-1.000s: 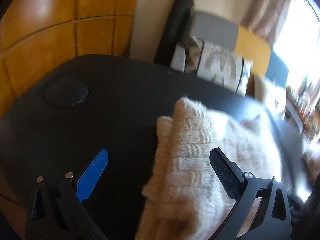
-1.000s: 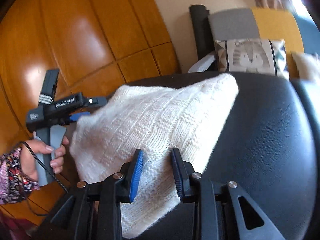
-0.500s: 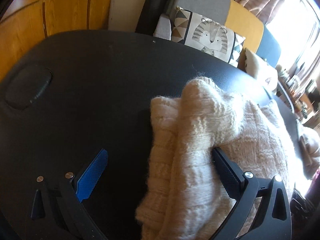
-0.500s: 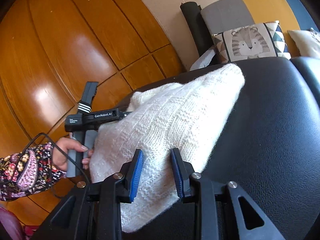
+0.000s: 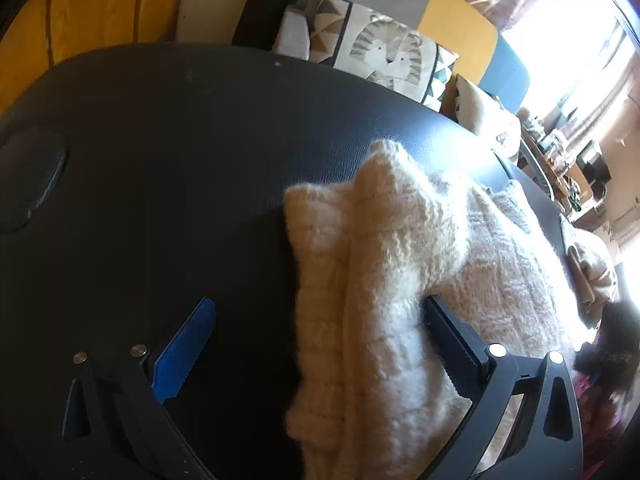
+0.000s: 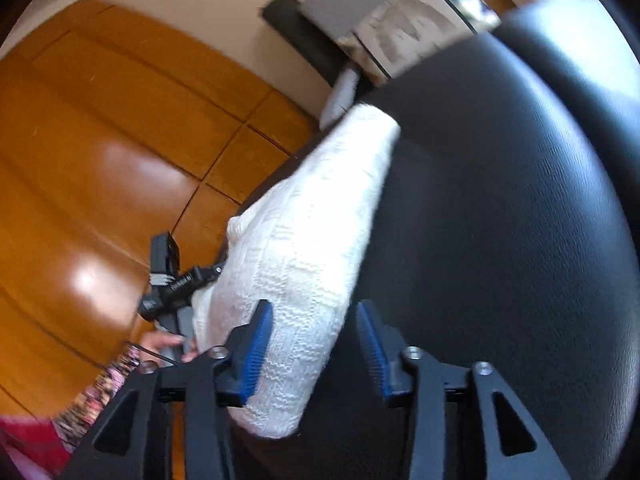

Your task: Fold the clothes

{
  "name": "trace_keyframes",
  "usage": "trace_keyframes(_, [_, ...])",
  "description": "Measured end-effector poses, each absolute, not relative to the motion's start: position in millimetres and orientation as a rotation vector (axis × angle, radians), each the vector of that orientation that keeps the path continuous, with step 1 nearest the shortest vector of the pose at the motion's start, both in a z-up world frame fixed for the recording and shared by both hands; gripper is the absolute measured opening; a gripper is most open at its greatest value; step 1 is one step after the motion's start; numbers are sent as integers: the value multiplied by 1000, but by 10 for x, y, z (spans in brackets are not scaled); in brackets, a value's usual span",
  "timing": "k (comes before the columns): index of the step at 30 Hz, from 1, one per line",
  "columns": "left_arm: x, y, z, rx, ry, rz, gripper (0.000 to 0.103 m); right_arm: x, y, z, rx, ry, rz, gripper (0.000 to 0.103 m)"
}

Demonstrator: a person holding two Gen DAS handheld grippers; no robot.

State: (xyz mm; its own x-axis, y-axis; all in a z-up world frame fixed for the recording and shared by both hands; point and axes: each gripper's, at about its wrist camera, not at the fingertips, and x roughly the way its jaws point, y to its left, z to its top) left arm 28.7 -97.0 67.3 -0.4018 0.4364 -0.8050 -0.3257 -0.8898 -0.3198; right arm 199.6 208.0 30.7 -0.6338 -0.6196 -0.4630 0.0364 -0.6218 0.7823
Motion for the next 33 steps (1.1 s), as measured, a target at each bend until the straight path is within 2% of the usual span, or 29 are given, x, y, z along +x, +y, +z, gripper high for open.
trace_keyframes(4, [351,-944,639,-1325,-141,2323,103,1772,2112,188,1116,-1294,-2066,68])
trace_keyframes(7, [433,-947,613,-1290,-143,2340,103,1583,2067,73,1202,-1384,-1990,72])
trace_keyframes(11, [541,-932,589,-1265,-134,2367,103,1375,1807,130,1329,-1194,-2045,73])
trace_keyframes(13, [584,-918,583,-1266,-128,2377,103,1330,1701,162,1344,-1129,-2079,79])
trace_keyframes(20, [724,-894,565,-1264,-118,2392,103,1298,1638,185,1345,-1096,-2131,79])
trace_keyframes(24, [835,-886,565,-1259,-130,2412,101,1286,1642,174,1354,-1052,-2131,66])
trace_keyframes(25, [887,-885,573,-1250,-143,2415,93,1285,1656,167,1349,-1056,-2126,64])
trace_keyframes(26, [967,-869,594,-1230,-151,2420,76,1286,1661,168,1347,-1056,-2128,63])
trace_keyframes(27, [1048,-853,615,-1211,-159,2425,67,1288,1659,175,1345,-1049,-2137,62])
trace_keyframes(28, [1128,-838,636,-1192,-167,2430,50,1291,1647,193,1341,-1030,-2153,62])
trace_keyframes(30, [1284,-804,674,-1154,-172,2446,44,1296,1582,275,1326,-936,-2217,60])
trace_keyframes(33, [1459,-813,671,-1124,-164,2506,41,1268,1381,495,1297,-631,-2353,57])
